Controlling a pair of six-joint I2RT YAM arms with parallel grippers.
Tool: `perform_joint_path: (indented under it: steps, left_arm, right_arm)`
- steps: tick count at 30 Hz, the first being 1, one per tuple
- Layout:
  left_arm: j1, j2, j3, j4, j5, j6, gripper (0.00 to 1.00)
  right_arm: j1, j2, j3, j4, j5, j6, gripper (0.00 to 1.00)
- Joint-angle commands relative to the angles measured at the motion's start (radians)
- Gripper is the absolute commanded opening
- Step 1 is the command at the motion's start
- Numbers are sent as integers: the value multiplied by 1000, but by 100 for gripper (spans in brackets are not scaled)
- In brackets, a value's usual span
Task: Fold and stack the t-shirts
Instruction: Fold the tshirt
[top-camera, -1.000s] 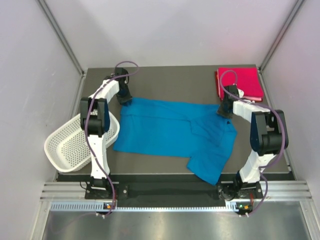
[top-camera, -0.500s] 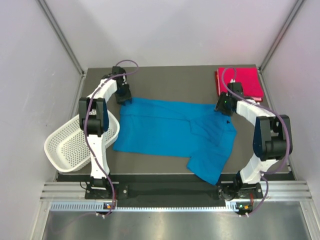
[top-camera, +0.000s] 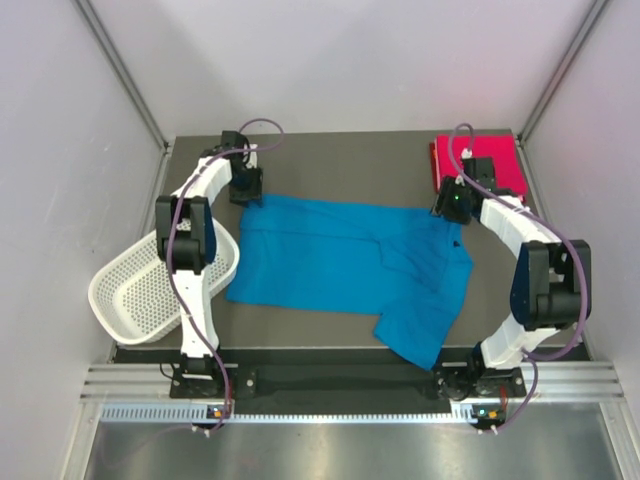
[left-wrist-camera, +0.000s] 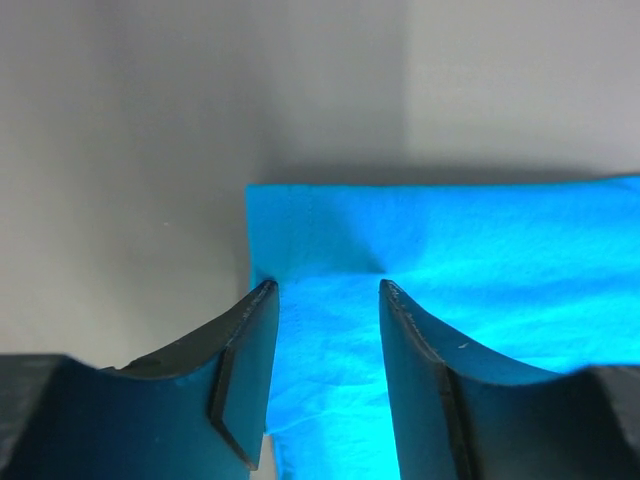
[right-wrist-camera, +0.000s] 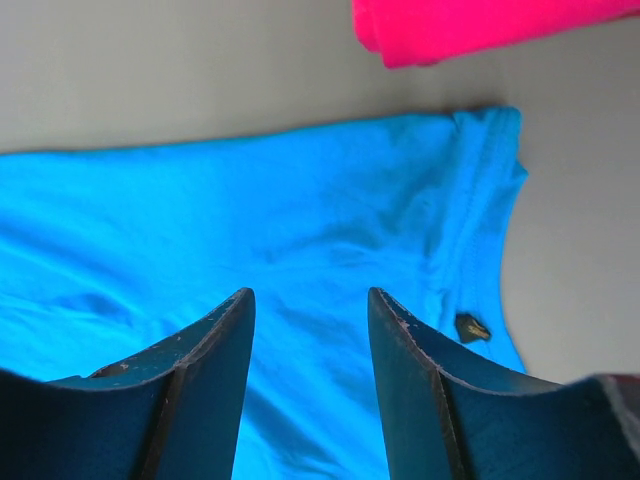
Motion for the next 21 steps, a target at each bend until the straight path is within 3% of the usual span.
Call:
perform_joint_path:
  steps: [1, 10, 21]
  left_arm:
    - [21, -73, -3, 27, -9, 53, 51]
    - [27, -74, 18, 36, 6, 53, 58]
    - [27, -8, 41, 28, 5, 78, 55]
  right_arm:
    - [-45, 3, 41, -34, 16, -37, 50]
    - [-126, 49, 23, 84, -39, -142, 49]
    - [-211, 153, 41, 139, -166, -239, 47]
